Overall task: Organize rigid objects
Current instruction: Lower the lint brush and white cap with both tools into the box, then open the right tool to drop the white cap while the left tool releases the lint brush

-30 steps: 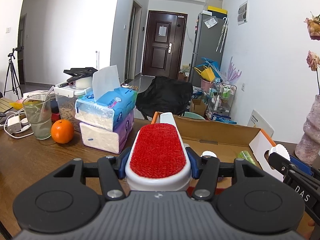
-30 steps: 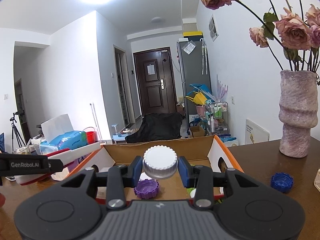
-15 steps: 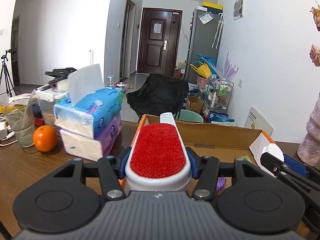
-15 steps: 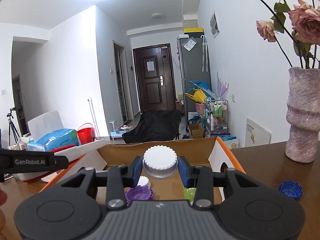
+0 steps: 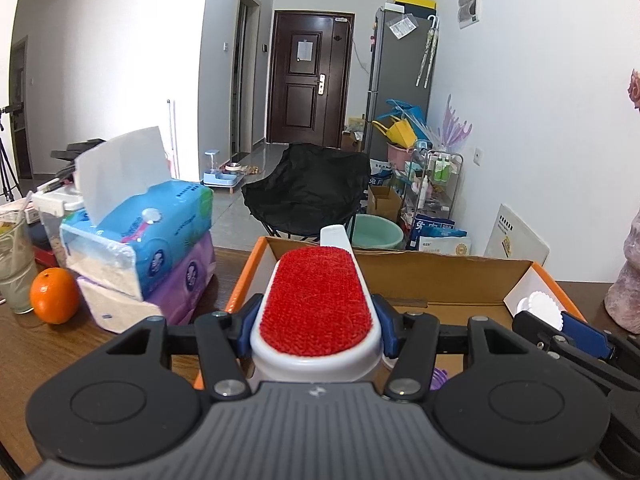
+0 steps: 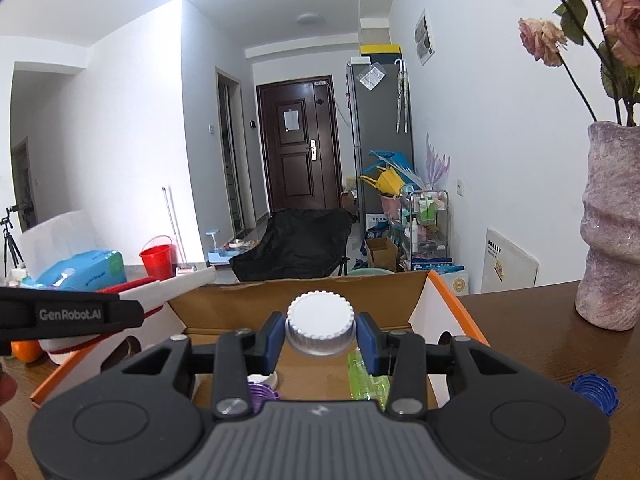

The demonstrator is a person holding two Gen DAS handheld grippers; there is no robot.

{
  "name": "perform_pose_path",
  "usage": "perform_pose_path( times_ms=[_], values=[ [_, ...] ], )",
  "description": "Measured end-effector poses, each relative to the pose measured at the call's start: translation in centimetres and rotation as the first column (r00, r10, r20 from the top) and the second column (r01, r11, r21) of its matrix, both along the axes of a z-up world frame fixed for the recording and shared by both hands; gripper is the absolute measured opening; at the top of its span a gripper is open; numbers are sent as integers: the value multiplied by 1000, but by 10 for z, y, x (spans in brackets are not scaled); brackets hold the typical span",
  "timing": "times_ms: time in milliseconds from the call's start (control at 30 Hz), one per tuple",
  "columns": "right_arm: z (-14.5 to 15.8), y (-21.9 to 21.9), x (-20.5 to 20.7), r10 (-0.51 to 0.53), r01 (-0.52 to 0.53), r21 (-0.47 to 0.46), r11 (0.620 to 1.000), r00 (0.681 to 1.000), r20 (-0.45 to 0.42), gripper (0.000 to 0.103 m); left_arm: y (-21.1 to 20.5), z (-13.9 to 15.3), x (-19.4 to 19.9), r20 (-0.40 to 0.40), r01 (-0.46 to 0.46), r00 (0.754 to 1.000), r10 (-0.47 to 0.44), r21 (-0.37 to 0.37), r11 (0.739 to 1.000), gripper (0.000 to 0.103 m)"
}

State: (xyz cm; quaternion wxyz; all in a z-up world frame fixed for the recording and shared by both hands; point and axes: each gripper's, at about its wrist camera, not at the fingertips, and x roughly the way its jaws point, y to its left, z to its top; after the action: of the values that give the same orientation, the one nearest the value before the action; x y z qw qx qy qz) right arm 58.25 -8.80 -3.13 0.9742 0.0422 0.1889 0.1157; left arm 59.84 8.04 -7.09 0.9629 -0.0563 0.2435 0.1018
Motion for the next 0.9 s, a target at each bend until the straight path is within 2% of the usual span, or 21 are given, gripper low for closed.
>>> perform_pose_path(
  times_ms=[167, 200, 233, 267, 300, 333, 367, 433, 900],
  values=[
    [-6, 0, 8, -21, 19, -35, 999, 998, -52, 39, 1, -7, 7, -21, 9, 1000, -9, 14, 1000, 60],
    [-7, -1, 8, -27, 25, -37, 999, 998, -61, 44, 1, -6, 6, -19, 7, 1000, -6, 20, 1000, 69],
    [-7, -1, 8, -33, 31, -40, 999, 997, -71, 60, 0, -5, 4, -10, 8, 1000, -8, 30, 1000, 82],
    [-7, -3, 7, -43, 40, -40, 998, 996, -74, 70, 0, -3, 0, 7, 9, 1000, -9, 42, 999, 87],
    [-7, -4, 6, -52, 49, -41, 998, 996, -71, 88, -2, -2, -3, 22, 1, 1000, -3, 57, 998, 94],
    [-6, -4, 4, -61, 58, -43, 997, 996, -64, 94, -3, -1, -6, 35, -8, 999, 6, 76, 997, 101],
    [-6, -5, 3, -66, 63, -46, 997, 996, -60, 95, -4, 1, -8, 45, -15, 999, 11, 89, 996, 103],
    [-6, -5, 1, -65, 63, -44, 997, 996, -66, 103, -5, 3, -13, 57, -21, 998, 15, 101, 995, 103],
    [-1, -7, -21, -43, 36, -70, 997, 995, -93, 103, 12, 15, -41, 43, -54, 998, 51, 76, 996, 103]
  ],
)
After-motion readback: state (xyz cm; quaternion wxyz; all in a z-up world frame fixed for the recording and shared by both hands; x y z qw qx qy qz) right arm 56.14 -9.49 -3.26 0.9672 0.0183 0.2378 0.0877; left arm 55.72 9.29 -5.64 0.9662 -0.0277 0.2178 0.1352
